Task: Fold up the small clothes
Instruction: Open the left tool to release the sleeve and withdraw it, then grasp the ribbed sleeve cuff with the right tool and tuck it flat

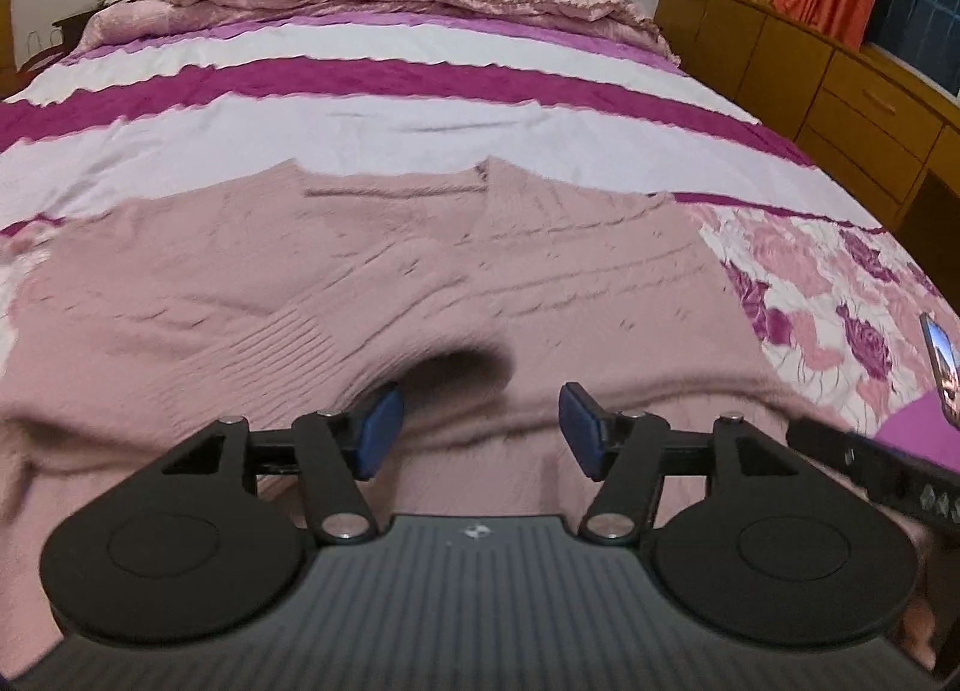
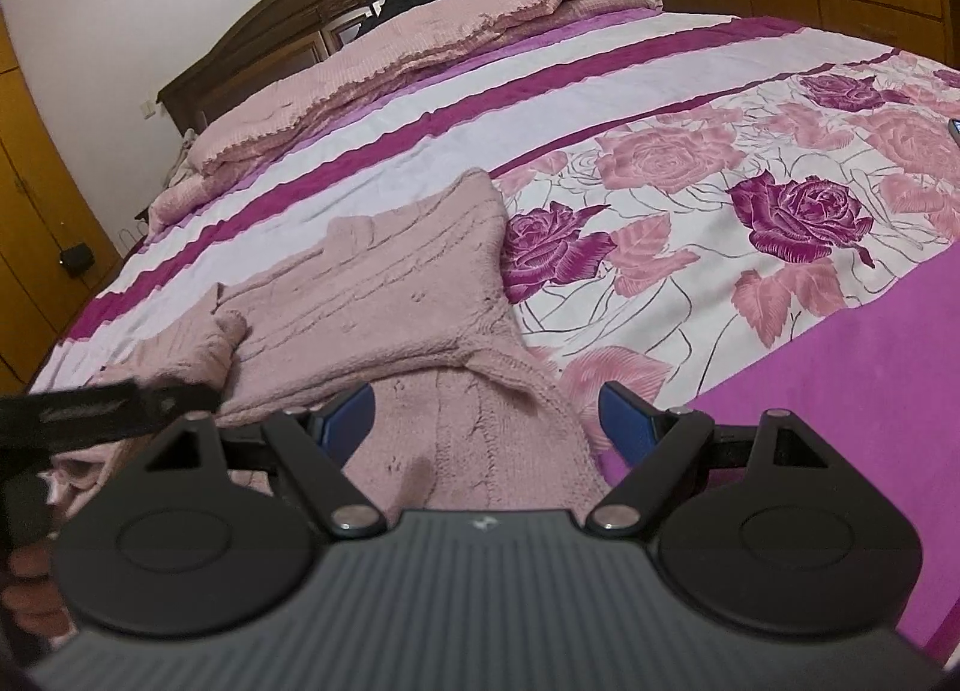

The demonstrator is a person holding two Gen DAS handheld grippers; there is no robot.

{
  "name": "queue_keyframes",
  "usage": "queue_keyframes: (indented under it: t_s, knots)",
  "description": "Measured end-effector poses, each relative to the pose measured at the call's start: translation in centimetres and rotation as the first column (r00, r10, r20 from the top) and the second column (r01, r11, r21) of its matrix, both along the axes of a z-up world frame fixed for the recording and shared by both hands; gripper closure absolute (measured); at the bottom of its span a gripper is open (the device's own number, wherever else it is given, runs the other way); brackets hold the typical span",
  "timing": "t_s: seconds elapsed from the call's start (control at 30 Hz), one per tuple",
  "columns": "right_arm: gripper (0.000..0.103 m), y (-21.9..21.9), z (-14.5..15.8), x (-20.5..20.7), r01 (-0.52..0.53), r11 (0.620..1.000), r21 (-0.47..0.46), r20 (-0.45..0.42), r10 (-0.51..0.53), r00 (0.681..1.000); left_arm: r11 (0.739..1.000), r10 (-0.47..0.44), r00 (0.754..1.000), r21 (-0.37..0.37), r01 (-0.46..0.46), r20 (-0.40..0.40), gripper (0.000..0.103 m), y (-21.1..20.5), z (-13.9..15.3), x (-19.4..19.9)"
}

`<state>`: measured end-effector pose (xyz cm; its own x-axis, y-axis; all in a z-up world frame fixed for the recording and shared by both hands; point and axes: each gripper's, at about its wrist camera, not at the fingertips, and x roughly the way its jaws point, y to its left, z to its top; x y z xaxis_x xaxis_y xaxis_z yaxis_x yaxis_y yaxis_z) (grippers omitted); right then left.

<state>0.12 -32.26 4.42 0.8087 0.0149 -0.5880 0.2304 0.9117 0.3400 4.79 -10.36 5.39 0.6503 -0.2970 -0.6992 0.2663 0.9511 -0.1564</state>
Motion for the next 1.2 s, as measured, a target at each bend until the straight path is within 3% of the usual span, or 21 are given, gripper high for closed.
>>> queue_keyframes:
  t_s: [0.27,0.47,0.67,0.83,1.0,1.2]
  knots:
    - [0.020,1.9,1.1,-0.4,-0.055,0.997,-0.053,0.013,0.055,0.998,0.995,0.092,0.996,0.026,-0.092,-0.011,0.037,6.1,1.2,-3.6]
    - [0.020,4.0,2.0,-0.1,-0.125,0.990,-0.058,0.022,0.127,0.992,0.975,0.201,0.980,0.095,-0.201,0.014,0.037,10.1,1.9,-4.7]
    - [0.020,7.4,3.1,1.1,-0.230,0.969,-0.088,0.029,0.233,0.972,0.953,0.280,0.960,0.113,-0.281,0.023,0.037,12.8,2.4,-5.2]
    - [0.020,11.6,4.6,3.0,-0.358,0.924,-0.131,0.057,0.368,0.928,0.936,0.319,0.947,0.143,-0.320,0.036,0.037,13.8,2.3,-5.5]
    - [0.020,16.4,5.0,4.6,-0.501,0.847,-0.179,0.076,0.520,0.851,0.920,0.354,0.934,0.163,-0.355,0.038,0.037,15.3,2.0,-6.0]
    - [0.021,20.1,3.6,6.6,-0.615,0.769,-0.176,0.052,0.631,0.774,0.906,0.396,0.918,0.151,-0.395,0.024,0.037,17.4,1.3,-6.7]
